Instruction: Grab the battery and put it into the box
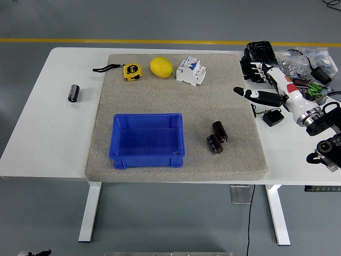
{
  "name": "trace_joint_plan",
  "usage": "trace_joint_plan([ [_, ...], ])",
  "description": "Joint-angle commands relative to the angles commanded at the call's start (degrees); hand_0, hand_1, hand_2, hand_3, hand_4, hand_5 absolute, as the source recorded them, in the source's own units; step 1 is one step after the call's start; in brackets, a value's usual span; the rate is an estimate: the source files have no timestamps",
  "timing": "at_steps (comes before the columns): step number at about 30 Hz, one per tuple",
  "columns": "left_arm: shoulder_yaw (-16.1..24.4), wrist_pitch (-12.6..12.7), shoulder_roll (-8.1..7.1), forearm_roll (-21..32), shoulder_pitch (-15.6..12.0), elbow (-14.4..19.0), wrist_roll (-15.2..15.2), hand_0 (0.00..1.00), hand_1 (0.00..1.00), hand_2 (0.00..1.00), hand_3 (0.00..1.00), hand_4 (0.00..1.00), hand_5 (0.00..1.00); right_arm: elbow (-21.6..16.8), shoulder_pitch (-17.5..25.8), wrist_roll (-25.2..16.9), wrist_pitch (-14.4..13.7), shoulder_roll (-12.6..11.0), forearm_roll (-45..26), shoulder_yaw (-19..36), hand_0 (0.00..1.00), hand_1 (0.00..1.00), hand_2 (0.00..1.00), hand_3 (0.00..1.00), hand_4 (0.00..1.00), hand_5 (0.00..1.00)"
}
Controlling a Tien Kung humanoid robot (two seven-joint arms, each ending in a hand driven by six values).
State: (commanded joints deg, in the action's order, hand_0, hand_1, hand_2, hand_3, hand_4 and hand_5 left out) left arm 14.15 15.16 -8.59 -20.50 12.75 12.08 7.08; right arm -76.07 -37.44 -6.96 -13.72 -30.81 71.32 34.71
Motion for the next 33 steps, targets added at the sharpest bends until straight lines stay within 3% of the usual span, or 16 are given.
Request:
trace_joint_plan([
  [4, 0.08, 0.00, -0.03, -0.11, 0.03, 0.01, 0.04, 0.715, 0.682, 0.737, 0.599, 0.614, 0.484, -0.77, -1.55, -0.04, 0.53, -0.18, 7.08, -2.64, 0.858, 0.783, 0.799, 0.835, 0.998, 0.336],
  [5, 0.12, 0.01, -0.04, -0.15, 0.02, 0.01, 0.06, 0.715, 0.682, 0.736, 0.598, 0.614, 0.485, -0.71, -2.26, -0.06, 0.44, -0.10, 9.68, -3.76, 0.772, 0.740, 0.754, 0.818, 0.998, 0.303],
  [7, 0.15, -0.02, -0.10, -0.26, 0.02, 0.04, 0.09, 0.715, 0.682, 0.736, 0.598, 0.614, 0.485, -0.37, -3.57, -0.06, 0.62, 0.14, 14.52, -5.78, 0.772, 0.740, 0.754, 0.818, 0.998, 0.303],
  [10, 0.28, -0.03, -0.15, -0.38, -0.01, 0.05, 0.17, 0.715, 0.682, 0.736, 0.598, 0.614, 0.485, 0.80, -5.11, -0.04, 0.78, 0.87, 21.60, -8.06, 0.772, 0.740, 0.754, 0.818, 0.998, 0.303],
  [11, 0.26, -0.04, -0.16, -0.37, -0.04, 0.06, 0.18, 0.715, 0.681, 0.737, 0.598, 0.614, 0.485, 1.40, -5.64, -0.07, 0.84, 1.24, 23.84, -8.81, 0.686, 0.685, 0.722, 0.790, 0.998, 0.277],
  [16, 0.18, -0.05, -0.22, -0.30, -0.17, 0.11, 0.21, 0.715, 0.681, 0.737, 0.598, 0.614, 0.485, 4.35, -8.29, 0.12, 2.28, 2.91, 36.12, -12.73, 0.686, 0.685, 0.722, 0.790, 0.998, 0.277],
  [17, 0.16, -0.06, -0.24, -0.28, -0.22, 0.12, 0.20, 0.715, 0.680, 0.735, 0.598, 0.614, 0.484, 4.75, -8.67, 0.25, 2.75, 3.18, 38.73, -13.42, 0.547, 0.629, 0.691, 0.773, 0.998, 0.281],
  [22, 0.16, -0.04, -0.27, -0.26, -0.35, 0.14, 0.21, 0.715, 0.680, 0.735, 0.598, 0.614, 0.484, 5.86, -9.74, 0.22, 3.73, 3.94, 50.65, -15.91, 0.547, 0.629, 0.691, 0.773, 0.998, 0.281],
  [23, 0.19, -0.04, -0.27, -0.31, -0.36, 0.14, 0.23, 0.715, 0.680, 0.734, 0.598, 0.614, 0.485, 6.06, -9.89, 0.19, 3.87, 4.04, 52.88, -16.26, 0.444, 0.609, 0.687, 0.777, 0.998, 0.278],
  [24, 0.17, -0.04, -0.28, -0.30, -0.37, 0.16, 0.24, 0.715, 0.680, 0.734, 0.598, 0.614, 0.485, 6.30, -10.13, 0.19, 4.14, 4.19, 55.46, -16.77, 0.444, 0.609, 0.687, 0.777, 0.998, 0.278],
  [33, 0.33, -0.11, -0.43, -0.64, -0.57, 0.26, 0.42, 0.715, 0.681, 0.734, 0.599, 0.614, 0.483, 7.19, -11.33, 0.05, 5.01, 5.09, 58.68, -18.80, 0.438, 0.609, 0.707, 0.801, 0.998, 0.275],
])
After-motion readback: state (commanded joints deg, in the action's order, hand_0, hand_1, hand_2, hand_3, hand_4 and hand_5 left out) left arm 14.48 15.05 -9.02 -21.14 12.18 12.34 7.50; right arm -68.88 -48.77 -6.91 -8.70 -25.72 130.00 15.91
